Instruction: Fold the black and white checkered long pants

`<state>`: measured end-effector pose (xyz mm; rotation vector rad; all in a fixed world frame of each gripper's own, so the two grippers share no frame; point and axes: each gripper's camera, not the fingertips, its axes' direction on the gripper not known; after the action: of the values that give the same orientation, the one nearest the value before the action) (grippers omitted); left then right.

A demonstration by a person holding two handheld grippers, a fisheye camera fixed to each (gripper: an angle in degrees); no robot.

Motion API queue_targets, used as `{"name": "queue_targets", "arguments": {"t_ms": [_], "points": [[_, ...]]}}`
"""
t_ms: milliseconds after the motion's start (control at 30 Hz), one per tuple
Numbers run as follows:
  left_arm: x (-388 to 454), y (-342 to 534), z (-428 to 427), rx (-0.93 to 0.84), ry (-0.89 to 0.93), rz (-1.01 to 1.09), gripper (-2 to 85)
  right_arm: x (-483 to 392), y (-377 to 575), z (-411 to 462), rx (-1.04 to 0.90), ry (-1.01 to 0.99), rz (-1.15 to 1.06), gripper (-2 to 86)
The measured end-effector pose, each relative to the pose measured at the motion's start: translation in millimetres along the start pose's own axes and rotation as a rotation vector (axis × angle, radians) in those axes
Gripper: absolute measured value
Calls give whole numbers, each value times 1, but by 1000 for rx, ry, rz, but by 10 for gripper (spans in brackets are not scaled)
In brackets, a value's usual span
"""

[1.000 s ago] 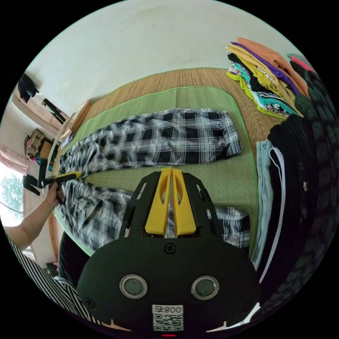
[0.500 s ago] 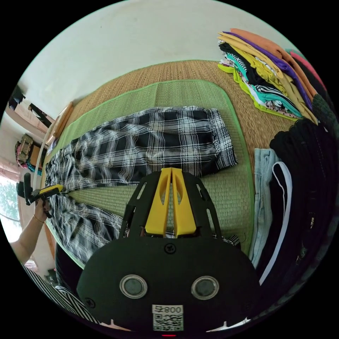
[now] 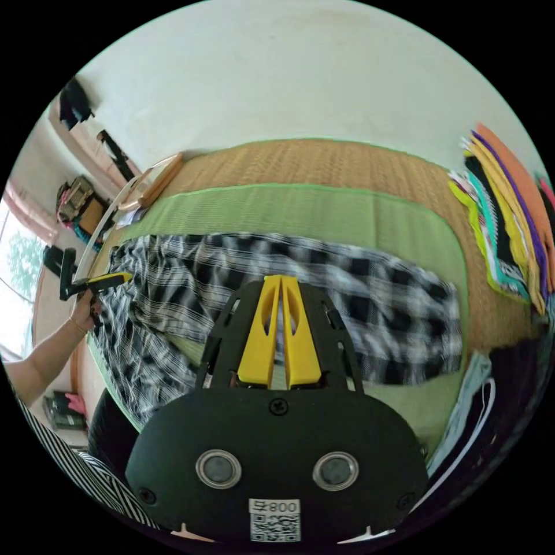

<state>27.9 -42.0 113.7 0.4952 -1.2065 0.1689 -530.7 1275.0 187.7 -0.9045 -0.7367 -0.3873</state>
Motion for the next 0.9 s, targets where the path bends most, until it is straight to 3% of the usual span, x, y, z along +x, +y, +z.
{"name": "queue_targets", "arguments": {"t_ms": [300, 633, 733, 900], "points": [[-57, -35, 8, 19, 7, -65, 1, -62, -118, 98, -171, 73, -98, 0], [-105, 6, -13, 87, 55, 5, 2, -38, -129, 47, 21, -22, -14, 1], [-127, 26, -11, 6, 25, -4, 2, -25, -135, 65, -102, -8, 22, 1], [-164, 67, -40, 135, 187, -115, 2, -32, -142, 33, -24, -114, 35, 0]]}}
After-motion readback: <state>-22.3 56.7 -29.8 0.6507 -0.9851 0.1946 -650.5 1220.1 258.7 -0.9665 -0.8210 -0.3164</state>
